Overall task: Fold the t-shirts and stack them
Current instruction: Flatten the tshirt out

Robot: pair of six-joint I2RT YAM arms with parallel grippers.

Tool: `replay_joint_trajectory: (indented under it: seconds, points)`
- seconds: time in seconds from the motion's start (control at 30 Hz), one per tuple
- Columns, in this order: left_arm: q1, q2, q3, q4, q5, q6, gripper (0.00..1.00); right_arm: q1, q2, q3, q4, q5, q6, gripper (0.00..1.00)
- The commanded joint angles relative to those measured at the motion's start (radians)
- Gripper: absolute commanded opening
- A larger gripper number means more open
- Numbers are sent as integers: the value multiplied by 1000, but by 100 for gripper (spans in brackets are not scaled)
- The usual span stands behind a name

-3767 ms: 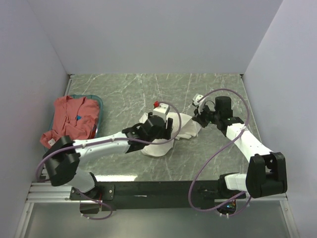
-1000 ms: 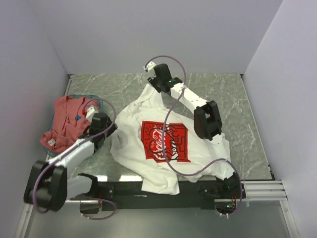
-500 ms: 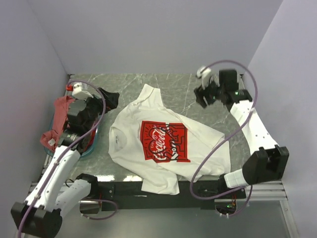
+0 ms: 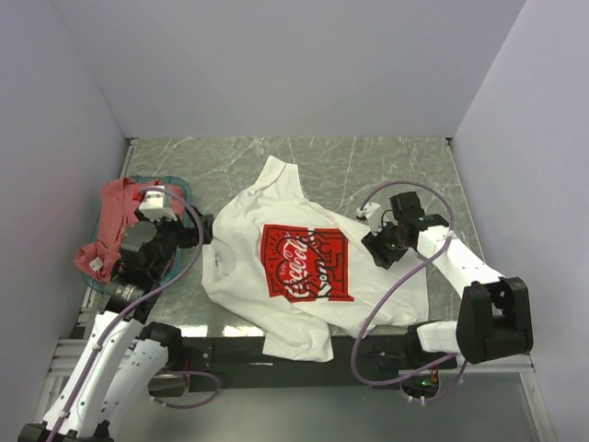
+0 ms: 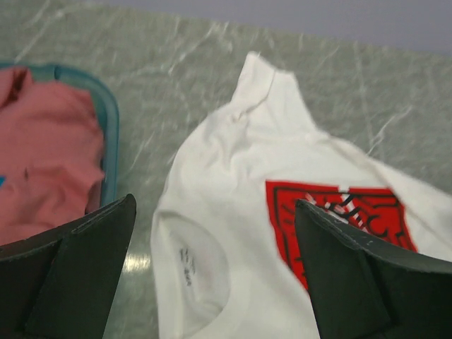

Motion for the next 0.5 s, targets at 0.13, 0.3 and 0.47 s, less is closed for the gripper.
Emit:
replay_joint_trajectory:
  seconds: [0.13, 0.3, 0.47]
  points:
    - [-5, -20, 7, -5, -20, 36, 99, 19, 28, -21, 76, 131, 30, 58]
    - [-5, -17, 10, -8, -2, 33, 99, 19, 65, -33, 90, 122, 33, 56]
    - [-5, -20, 8, -14, -14, 33, 99, 19, 101, -41, 93, 122, 27, 53]
